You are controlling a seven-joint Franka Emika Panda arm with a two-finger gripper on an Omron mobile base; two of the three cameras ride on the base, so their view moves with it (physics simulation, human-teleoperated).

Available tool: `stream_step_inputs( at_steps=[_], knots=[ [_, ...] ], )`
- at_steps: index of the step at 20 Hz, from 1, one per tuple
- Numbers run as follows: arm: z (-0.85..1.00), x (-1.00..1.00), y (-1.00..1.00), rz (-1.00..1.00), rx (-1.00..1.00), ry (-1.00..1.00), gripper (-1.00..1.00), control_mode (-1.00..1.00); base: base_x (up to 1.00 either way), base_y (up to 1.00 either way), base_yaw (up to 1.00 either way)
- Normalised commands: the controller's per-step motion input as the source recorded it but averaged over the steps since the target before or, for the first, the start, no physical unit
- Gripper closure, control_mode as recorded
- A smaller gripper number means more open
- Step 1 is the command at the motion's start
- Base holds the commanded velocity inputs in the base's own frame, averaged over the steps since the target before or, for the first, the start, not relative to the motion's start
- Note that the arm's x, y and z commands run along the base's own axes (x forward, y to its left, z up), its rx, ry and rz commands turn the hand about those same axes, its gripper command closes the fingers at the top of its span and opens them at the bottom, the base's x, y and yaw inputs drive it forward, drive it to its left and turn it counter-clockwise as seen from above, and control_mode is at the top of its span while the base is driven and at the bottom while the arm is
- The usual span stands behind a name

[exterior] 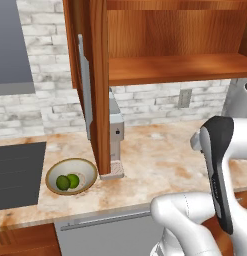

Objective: Pick the limes from the cabinet and place them in one bowl. Pick the pear from the sink and place it in the other bowl.

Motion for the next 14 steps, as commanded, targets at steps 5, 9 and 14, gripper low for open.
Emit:
stream_step_inputs(
  at_steps=[5, 9, 14],
  knots=[
    [0.0, 0.0, 0.0, 0.0, 0.0, 0.0, -1.0, 1.0, 0.0, 0.0, 0.0],
    [0.0, 0.0, 0.0, 0.0, 0.0, 0.0, -1.0, 1.0, -0.25, 0.0, 0.0],
    [0.0, 0.0, 0.0, 0.0, 0.0, 0.0, -1.0, 1.0, -1.0, 0.0, 0.0]
  ],
)
